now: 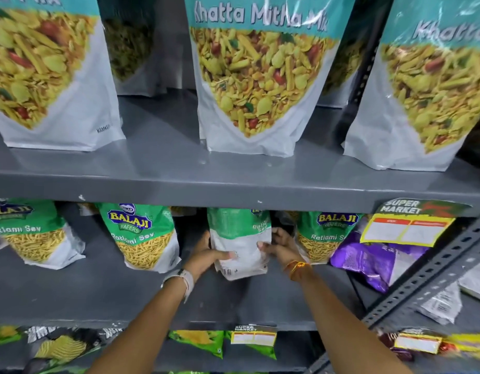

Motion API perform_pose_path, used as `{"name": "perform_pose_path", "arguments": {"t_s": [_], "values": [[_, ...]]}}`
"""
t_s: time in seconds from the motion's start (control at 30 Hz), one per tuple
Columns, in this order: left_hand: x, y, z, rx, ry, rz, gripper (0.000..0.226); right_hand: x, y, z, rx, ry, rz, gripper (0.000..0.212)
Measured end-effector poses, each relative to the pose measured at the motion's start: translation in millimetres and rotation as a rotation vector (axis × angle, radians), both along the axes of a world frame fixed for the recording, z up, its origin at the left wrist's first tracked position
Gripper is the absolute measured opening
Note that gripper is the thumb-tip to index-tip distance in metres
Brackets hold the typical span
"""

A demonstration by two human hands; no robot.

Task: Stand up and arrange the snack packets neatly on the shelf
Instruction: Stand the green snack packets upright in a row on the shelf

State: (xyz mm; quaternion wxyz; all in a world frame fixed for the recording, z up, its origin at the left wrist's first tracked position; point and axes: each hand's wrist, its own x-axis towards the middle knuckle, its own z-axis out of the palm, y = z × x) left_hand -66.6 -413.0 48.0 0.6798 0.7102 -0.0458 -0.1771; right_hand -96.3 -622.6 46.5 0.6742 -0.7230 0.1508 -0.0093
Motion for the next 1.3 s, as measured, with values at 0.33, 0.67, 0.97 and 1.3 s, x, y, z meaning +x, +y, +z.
{"name": "perform_pose_path", "arguments": {"t_s": [0.33,0.67,0.97,1.3], "values": [[31.3,14.3,-1.0,0.064,0.034,-0.187,0.074,6.9,23.3,-14.7,-0.197,-0.055,-0.096,0.031],[35.1,5.7,5.7,-0.241,0.279,-0.023,0.068,-36.2,114.3,-12.8,-0.395,-0.186,-0.362,0.06],[-5.5,19.6,-8.4,0.014,-0.07,0.127,0.06,-14.5,103.2,-14.6,-0.166,-0.197,-0.142,0.087],[15.3,4.9,9.7,0.085,0.102,-0.007,0.072,1.1,43.4,-7.8,-0.175,-0.041,-0.008,0.067]]}}
